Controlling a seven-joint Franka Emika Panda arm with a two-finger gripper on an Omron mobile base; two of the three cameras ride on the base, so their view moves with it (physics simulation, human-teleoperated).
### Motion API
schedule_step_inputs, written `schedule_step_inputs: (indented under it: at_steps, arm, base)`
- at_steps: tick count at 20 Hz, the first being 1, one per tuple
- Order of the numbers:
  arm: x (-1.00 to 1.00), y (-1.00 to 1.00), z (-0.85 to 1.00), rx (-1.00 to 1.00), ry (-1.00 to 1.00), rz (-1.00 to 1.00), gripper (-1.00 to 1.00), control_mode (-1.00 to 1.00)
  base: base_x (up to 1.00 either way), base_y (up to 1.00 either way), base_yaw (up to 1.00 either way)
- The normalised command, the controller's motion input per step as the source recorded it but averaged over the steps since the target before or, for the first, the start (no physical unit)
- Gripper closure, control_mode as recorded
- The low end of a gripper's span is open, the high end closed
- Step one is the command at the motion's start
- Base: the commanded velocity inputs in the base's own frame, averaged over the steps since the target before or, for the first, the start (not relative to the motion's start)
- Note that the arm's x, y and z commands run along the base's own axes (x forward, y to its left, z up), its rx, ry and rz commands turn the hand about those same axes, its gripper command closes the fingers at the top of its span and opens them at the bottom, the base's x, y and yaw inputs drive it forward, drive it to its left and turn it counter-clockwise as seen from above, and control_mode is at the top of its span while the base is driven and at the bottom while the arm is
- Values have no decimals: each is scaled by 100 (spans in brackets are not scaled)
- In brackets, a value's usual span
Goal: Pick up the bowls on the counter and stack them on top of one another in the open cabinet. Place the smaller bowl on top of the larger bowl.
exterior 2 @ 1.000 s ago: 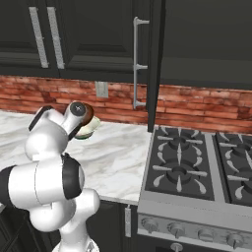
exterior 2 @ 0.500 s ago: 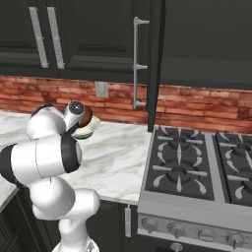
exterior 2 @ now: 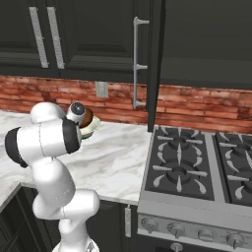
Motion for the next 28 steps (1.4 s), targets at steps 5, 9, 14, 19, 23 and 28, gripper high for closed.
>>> schedule_step_inputs:
  at_steps: [5, 9, 14, 19, 23, 28]
  arm:
    - [46, 16, -18, 0, 0, 0, 100, -100]
    - [33, 8, -16, 0, 0, 0, 100, -100]
    - [30, 6, -11, -1, 0, 0, 100, -100]
    - [33, 6, -9, -1, 0, 0, 100, -100]
    - [27, 7, -23, -1, 0, 0, 100, -100]
    - [19, 4, -17, 0, 0, 0, 100, -100]
  base:
    - [0, 0, 0]
    - [0, 0, 0]
    - [0, 0, 0]
    - [0, 0, 0]
    - [0, 0, 0]
    - [0, 0, 0]
